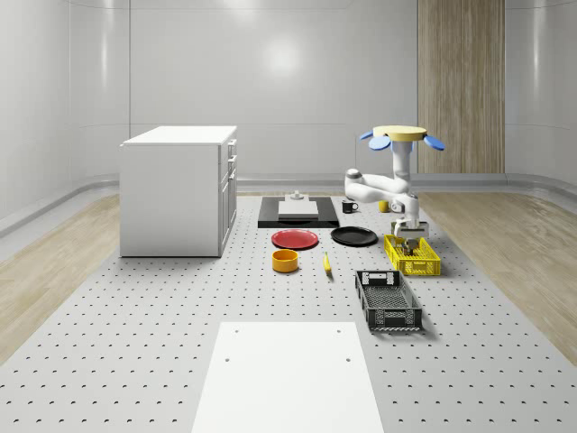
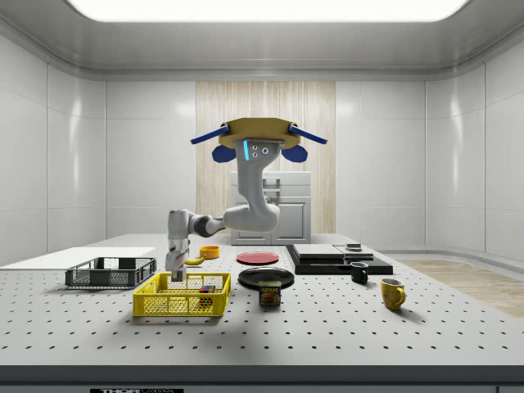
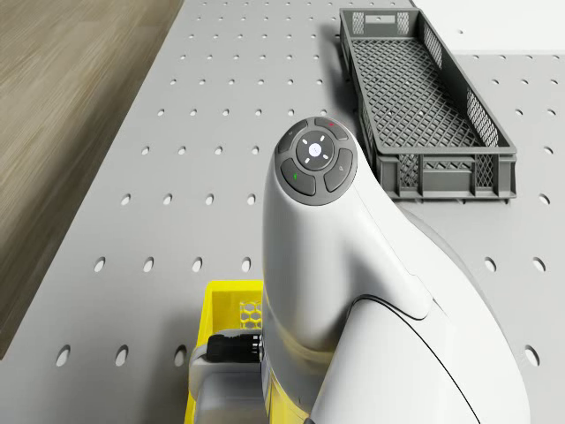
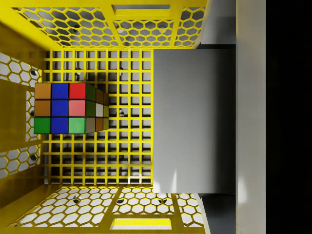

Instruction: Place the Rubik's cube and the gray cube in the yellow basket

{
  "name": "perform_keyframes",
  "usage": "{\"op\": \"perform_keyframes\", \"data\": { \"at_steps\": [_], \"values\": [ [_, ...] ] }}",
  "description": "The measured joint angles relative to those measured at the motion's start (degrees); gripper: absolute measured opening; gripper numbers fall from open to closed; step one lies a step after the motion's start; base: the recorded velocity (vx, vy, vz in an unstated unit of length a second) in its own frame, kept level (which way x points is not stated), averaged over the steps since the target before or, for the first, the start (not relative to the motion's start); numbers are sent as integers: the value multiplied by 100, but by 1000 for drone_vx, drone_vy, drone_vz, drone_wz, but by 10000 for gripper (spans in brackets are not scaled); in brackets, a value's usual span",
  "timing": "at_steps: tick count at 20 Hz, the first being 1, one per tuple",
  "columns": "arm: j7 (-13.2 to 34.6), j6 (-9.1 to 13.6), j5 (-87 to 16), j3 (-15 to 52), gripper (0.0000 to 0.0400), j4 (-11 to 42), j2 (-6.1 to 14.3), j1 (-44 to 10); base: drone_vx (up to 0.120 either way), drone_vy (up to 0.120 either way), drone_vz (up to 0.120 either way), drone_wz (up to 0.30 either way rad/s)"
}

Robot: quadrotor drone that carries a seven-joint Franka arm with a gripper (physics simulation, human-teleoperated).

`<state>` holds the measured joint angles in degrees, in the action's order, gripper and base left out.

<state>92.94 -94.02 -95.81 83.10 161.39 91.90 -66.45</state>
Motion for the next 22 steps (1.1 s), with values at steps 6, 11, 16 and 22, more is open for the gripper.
{"op": "perform_keyframes", "data": {
  "at_steps": [6,11,16,22],
  "values": [
    [0,-4,2,0,250,0,5,-1,0,40,-73,0],
    [1,-8,3,1,250,0,8,-1,0,0,-88,0],
    [1,-10,4,1,250,0,11,-1,0,0,-32,0],
    [1,-15,-1,-6,250,-1,14,-3,0,0,-33,0]
  ]
}}
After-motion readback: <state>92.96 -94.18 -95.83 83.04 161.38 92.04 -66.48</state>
